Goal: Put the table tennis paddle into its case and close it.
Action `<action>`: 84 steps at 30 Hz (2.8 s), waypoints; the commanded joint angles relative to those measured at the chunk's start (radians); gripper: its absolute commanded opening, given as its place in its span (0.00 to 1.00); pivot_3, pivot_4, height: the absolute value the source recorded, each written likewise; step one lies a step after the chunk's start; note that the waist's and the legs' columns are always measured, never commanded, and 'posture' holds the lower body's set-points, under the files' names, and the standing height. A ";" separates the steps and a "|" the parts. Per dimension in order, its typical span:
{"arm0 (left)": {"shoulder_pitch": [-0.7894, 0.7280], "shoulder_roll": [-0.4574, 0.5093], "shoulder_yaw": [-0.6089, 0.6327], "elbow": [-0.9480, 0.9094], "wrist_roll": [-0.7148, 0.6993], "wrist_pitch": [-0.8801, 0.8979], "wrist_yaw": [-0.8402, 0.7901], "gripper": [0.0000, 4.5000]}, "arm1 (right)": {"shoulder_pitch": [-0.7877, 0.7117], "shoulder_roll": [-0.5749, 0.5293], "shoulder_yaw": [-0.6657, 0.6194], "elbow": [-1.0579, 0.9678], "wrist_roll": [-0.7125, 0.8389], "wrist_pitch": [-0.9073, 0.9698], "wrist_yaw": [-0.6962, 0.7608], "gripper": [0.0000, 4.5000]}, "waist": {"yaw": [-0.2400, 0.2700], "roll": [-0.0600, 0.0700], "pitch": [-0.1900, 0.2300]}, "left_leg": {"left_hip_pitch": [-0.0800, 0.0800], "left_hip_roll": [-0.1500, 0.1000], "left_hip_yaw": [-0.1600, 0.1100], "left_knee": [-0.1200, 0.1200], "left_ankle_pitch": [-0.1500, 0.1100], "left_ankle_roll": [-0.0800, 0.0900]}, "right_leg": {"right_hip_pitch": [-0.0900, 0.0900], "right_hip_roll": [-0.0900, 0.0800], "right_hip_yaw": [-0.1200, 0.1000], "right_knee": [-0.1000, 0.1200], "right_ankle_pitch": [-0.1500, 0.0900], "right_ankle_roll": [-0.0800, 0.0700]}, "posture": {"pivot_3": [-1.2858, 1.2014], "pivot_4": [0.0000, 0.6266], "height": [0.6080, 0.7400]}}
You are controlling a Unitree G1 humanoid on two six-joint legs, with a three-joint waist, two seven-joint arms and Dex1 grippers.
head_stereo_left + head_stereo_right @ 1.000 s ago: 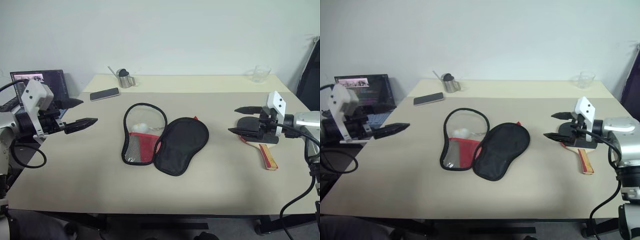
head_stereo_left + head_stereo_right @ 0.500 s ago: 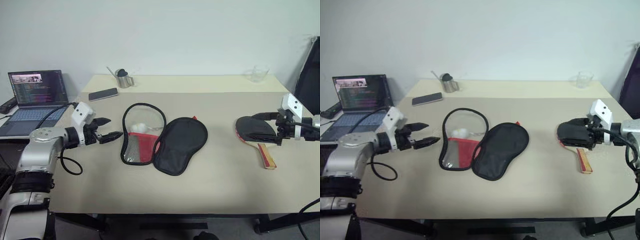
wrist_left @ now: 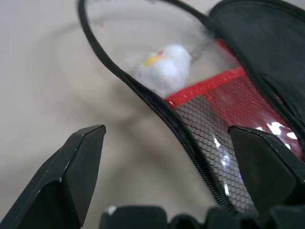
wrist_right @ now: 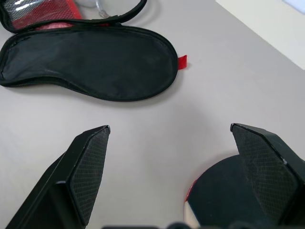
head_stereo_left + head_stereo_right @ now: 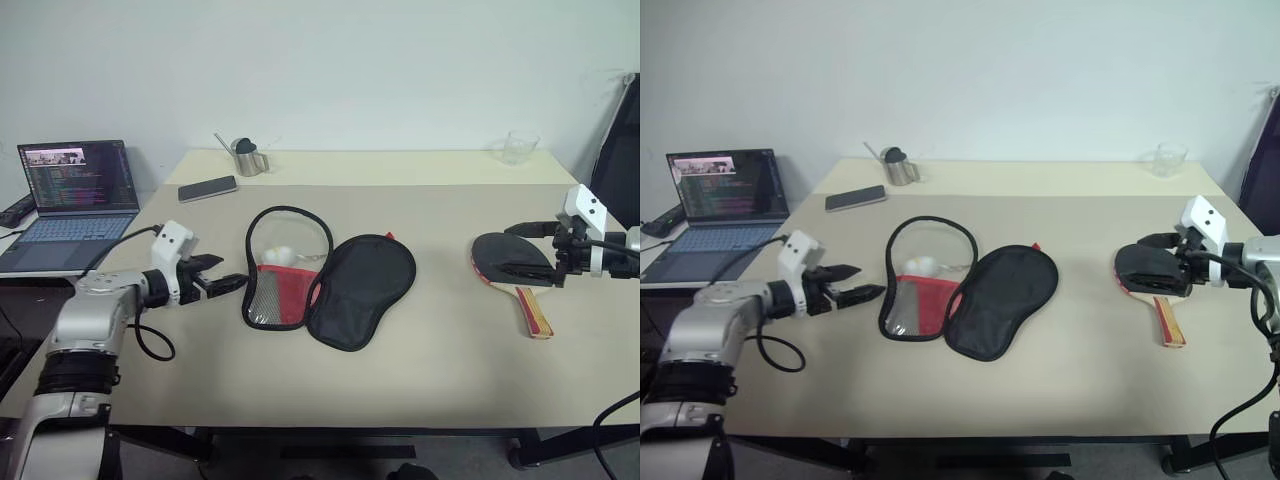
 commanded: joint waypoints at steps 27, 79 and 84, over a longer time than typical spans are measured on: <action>-0.087 -0.220 0.040 -0.085 -0.070 0.190 0.210 0.00 | 0.038 -0.045 -0.054 -0.109 0.020 0.035 -0.013 1.00 | 0.002 -0.001 0.000 | 0.000 0.000 0.000 0.001 0.000 0.000 | 0.000 -0.001 0.000 0.000 0.000 0.000 | 0.52 0.24 1.00; -0.345 -0.555 0.008 0.177 -0.013 0.013 0.428 0.00 | -0.021 0.023 -0.005 -0.077 0.007 0.013 -0.025 1.00 | 0.026 -0.003 0.001 | -0.001 -0.001 0.001 0.001 0.000 -0.001 | 0.001 -0.001 -0.001 -0.001 0.001 0.001 | 0.52 0.24 1.00; -0.295 -0.519 -0.015 0.076 -0.034 0.086 0.345 0.00 | -0.020 0.024 -0.005 -0.077 0.005 0.013 -0.025 1.00 | 0.024 -0.003 0.001 | -0.001 -0.001 0.001 0.001 0.000 -0.001 | 0.001 -0.001 0.000 -0.001 0.001 0.001 | 0.52 0.24 1.00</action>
